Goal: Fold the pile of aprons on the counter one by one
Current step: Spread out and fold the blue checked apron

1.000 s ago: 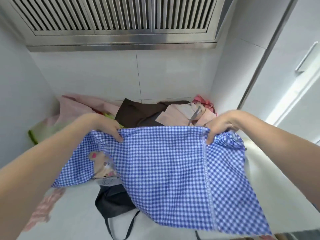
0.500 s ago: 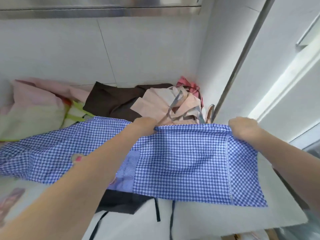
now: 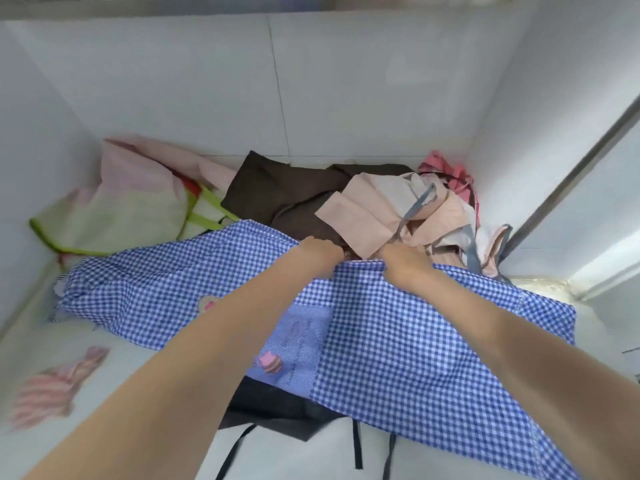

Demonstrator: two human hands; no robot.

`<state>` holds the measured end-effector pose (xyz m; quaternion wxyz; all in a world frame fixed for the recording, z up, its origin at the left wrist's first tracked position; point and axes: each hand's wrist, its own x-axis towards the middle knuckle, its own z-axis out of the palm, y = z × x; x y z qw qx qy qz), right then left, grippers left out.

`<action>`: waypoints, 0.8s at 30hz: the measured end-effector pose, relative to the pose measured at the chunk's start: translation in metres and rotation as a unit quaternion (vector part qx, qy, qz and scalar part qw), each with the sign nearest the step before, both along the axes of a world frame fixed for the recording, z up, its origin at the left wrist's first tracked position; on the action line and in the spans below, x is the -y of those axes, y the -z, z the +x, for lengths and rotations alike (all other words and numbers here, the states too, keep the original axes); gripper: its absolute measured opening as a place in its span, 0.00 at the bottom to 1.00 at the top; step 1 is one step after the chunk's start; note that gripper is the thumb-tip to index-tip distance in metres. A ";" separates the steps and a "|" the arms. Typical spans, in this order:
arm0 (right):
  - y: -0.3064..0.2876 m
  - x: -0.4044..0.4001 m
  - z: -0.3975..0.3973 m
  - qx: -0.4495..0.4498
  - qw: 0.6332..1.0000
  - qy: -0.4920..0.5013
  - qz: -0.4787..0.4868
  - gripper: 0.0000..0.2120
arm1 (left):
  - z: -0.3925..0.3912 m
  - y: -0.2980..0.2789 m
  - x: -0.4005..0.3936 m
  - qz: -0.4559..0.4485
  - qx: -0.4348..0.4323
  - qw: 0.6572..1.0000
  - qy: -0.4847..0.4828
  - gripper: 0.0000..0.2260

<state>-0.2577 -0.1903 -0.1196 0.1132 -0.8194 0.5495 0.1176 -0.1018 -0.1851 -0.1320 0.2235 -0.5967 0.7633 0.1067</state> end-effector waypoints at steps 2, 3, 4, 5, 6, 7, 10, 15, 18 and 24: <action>0.000 0.002 -0.004 -0.029 0.999 0.003 0.014 0.09 | 0.024 0.005 0.003 0.000 0.061 0.998 0.001 0.13; 0.000 0.004 -0.005 -0.044 0.999 0.001 0.021 0.12 | 0.038 0.005 0.006 -0.001 0.086 0.996 -0.001 0.13; -0.003 0.004 -0.005 -0.060 0.998 0.001 0.025 0.15 | 0.050 0.003 0.007 -0.001 0.110 0.994 -0.008 0.12; -0.003 0.005 -0.005 -0.078 0.997 0.001 0.028 0.16 | 0.062 0.002 0.008 -0.005 0.130 0.991 -0.018 0.12; -0.004 0.005 -0.003 -0.091 0.996 0.003 0.024 0.15 | 0.077 0.001 0.009 -0.025 0.142 0.989 -0.026 0.11; -0.004 0.006 -0.001 -0.105 0.994 0.008 0.023 0.12 | 0.090 0.000 0.009 -0.057 0.148 0.987 -0.034 0.12; -0.012 -0.002 0.019 -0.164 0.986 -0.002 -0.019 0.13 | 0.137 -0.003 0.001 -0.234 0.059 0.965 -0.102 0.13; -0.019 -0.001 0.091 -0.108 0.979 -0.124 -0.117 0.16 | 0.219 0.007 -0.026 -0.090 -0.250 0.926 -0.269 0.10; -0.011 -0.002 0.157 0.003 0.977 -0.208 -0.048 0.14 | 0.260 0.008 -0.056 0.012 -0.241 0.938 -0.249 0.11; 0.025 0.006 0.228 -0.001 0.974 -0.224 0.046 0.22 | 0.311 0.019 -0.089 0.090 -0.014 0.975 -0.201 0.11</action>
